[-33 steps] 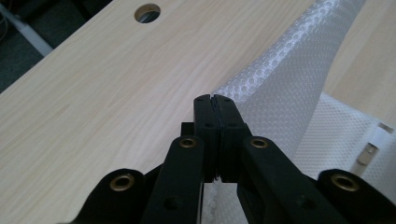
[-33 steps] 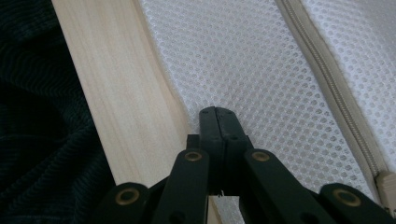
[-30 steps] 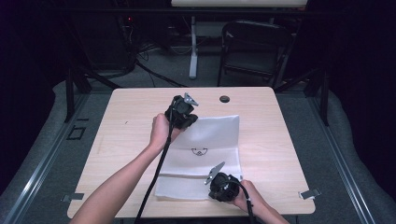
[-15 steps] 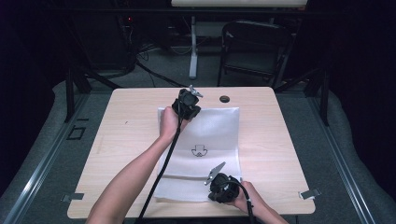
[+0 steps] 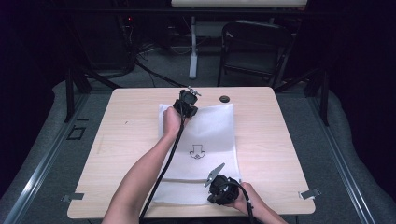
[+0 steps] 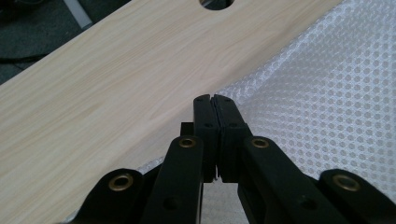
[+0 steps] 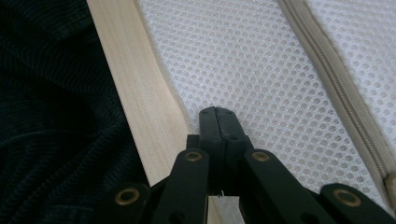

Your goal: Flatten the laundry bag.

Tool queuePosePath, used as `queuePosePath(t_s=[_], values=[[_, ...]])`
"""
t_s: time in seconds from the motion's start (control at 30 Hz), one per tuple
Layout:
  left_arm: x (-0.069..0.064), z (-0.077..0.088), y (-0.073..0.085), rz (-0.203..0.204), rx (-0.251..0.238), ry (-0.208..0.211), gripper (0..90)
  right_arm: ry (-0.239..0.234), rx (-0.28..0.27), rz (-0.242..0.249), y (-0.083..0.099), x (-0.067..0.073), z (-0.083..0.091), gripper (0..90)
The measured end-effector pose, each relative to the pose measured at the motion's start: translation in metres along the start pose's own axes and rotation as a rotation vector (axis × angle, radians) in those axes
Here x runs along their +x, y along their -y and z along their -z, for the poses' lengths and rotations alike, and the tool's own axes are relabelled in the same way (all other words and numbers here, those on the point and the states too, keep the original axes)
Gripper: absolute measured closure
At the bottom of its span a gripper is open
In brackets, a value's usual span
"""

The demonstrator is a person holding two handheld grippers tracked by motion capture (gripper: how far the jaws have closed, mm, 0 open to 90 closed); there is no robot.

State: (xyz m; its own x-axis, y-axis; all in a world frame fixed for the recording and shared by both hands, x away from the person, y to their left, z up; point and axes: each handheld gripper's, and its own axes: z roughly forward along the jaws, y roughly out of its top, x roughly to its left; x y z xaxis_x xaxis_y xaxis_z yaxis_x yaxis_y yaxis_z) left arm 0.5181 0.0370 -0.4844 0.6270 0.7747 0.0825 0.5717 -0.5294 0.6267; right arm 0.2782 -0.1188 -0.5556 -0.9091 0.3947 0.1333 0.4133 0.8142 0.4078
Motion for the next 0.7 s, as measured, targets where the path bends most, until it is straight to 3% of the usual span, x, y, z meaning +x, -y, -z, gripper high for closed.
queuePosePath(t_s=[0.07, 0.1, 0.13, 0.2, 0.23, 0.43, 0.47, 0.5, 0.57, 0.6, 0.7], values=[[0.004, -0.006, 0.002, 0.016, -0.004, -0.005, 87.9, -0.017, -0.026, -0.030, 0.001, 0.001, -0.002, 90.0], [0.006, -0.008, 0.003, 0.022, -0.011, 0.002, 86.7, -0.006, -0.001, -0.011, 0.000, -0.001, 0.000, 90.0], [0.008, -0.010, 0.004, 0.032, -0.014, 0.010, 82.6, -0.003, 0.010, -0.003, 0.000, -0.002, 0.001, 90.0], [0.011, -0.013, 0.006, 0.043, -0.028, 0.038, 75.1, -0.032, -0.055, -0.051, 0.002, 0.000, -0.002, 90.0], [0.012, -0.013, 0.006, 0.049, -0.035, 0.041, 70.8, -0.028, -0.040, -0.039, 0.001, -0.001, -0.001, 90.0], [0.016, -0.005, 0.007, 0.062, -0.053, 0.092, 46.5, -0.022, -0.092, -0.057, 0.000, 0.000, 0.007, 81.6], [0.017, -0.003, 0.007, 0.062, -0.052, 0.110, 43.0, -0.006, -0.073, -0.038, -0.001, -0.002, 0.012, 78.5], [0.017, 0.000, 0.008, 0.061, -0.046, 0.122, 40.3, -0.008, -0.111, -0.063, 0.001, -0.003, 0.014, 74.3], [0.016, 0.007, 0.011, 0.049, -0.040, 0.139, 34.6, -0.004, -0.115, -0.072, 0.003, -0.008, 0.023, 68.3], [0.015, 0.010, 0.014, 0.041, -0.044, 0.146, 32.9, 0.019, -0.121, -0.071, 0.005, -0.011, 0.028, 63.8], [0.012, 0.021, 0.024, 0.024, -0.043, 0.169, 25.7, 0.044, -0.161, -0.122, 0.012, -0.020, 0.042, 49.6]])
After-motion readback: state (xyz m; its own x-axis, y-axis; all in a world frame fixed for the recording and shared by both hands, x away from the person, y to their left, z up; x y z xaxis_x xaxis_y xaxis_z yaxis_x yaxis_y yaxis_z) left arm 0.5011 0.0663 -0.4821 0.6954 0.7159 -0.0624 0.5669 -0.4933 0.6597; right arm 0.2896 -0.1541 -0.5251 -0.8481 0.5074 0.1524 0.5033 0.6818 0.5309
